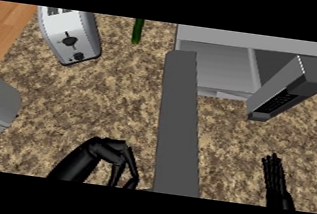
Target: Pick up the milk, place it into the microwave and close the microwave
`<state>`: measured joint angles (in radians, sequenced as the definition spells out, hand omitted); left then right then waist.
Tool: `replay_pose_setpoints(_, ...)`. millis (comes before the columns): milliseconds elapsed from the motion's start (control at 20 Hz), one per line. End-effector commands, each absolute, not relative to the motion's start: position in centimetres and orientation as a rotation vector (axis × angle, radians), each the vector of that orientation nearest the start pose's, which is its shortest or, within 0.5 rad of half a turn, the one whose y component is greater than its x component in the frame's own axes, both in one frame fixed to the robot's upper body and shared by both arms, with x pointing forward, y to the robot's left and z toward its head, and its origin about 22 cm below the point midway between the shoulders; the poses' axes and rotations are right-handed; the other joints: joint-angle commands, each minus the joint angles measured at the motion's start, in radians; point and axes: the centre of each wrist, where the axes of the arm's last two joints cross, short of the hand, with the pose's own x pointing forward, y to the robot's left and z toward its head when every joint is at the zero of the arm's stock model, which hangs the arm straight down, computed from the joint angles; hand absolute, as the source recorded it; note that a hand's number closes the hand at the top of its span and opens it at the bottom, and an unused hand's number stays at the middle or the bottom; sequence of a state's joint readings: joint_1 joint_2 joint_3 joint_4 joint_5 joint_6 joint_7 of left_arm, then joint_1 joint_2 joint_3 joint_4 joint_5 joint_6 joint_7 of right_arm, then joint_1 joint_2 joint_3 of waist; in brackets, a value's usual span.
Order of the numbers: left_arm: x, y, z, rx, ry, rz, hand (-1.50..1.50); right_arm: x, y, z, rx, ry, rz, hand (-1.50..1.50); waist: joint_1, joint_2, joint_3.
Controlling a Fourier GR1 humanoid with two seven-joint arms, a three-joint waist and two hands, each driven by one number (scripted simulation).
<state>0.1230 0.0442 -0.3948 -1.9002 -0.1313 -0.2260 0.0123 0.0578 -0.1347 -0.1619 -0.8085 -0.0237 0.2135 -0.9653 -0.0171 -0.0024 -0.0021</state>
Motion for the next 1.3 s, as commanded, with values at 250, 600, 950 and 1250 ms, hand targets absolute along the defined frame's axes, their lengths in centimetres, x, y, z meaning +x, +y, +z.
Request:
replay_pose_setpoints(250,22.7,9.8,3.7,-0.48,-1.558,-0.791,1.5,11.0,-33.8,-14.0,0.03,-1.801,-0.08,-1.5,-0.005,0.003,0.001)
replay_pose_setpoints(600,22.2,4.1,0.8,-0.41,-1.607,-0.933,1.5,9.7,-35.3,-11.9,0.087,-1.851,-0.065,-1.5,-0.018,0.004,0.001)
replay_pose_setpoints(950,21.7,1.3,-1.6,-0.409,-1.515,-0.966,1.5,11.8,-34.5,-8.4,0.222,-1.954,-0.017,-1.5,-0.059,0.01,0.0)
replay_pose_setpoints(1250,23.8,0.0,0.0,-0.353,-1.498,-0.86,1.5,13.0,-33.3,-6.2,0.311,-1.993,0.018,-1.5,-0.124,0.019,-0.001)
